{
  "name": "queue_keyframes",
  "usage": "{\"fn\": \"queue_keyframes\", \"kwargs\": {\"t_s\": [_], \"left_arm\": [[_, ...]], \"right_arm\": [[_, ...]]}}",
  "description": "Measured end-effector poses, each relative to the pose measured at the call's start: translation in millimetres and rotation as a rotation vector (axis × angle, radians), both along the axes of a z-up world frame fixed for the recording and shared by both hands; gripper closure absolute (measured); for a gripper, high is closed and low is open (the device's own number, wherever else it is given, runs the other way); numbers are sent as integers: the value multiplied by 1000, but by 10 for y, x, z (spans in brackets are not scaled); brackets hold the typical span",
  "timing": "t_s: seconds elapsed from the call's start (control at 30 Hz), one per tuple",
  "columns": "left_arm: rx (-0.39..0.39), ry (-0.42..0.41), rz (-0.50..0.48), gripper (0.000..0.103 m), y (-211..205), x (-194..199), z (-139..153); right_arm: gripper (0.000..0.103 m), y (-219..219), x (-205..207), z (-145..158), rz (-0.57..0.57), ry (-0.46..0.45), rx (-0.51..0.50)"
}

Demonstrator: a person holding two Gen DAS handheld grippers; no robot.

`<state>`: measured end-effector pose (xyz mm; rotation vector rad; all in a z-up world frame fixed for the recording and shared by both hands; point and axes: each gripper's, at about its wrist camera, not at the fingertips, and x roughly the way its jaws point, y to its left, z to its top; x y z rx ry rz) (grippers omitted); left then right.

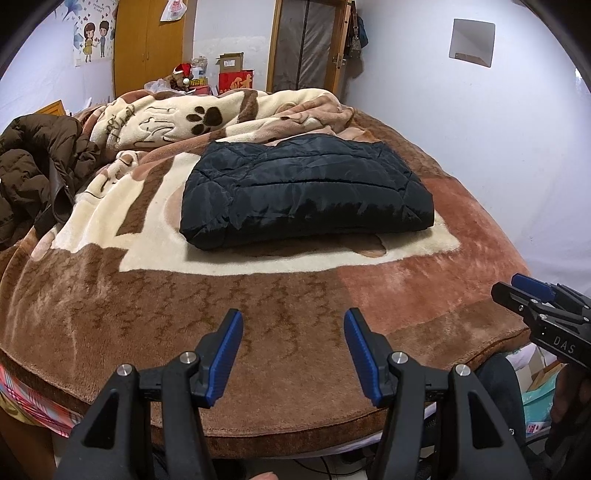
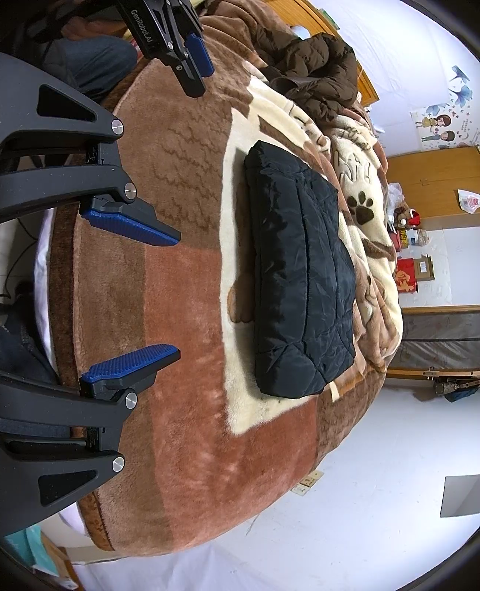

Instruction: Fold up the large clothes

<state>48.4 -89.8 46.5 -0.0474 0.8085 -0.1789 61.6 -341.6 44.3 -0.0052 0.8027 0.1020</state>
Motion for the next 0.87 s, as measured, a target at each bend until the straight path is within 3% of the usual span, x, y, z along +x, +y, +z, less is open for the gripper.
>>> {"fn": "queue_keyframes", "kwargs": {"t_s": [0.87], "left_arm": [[6, 19, -20, 44, -102, -19, -81]], "right_arm": [[47, -48, 17, -36, -11, 15, -6]]}}
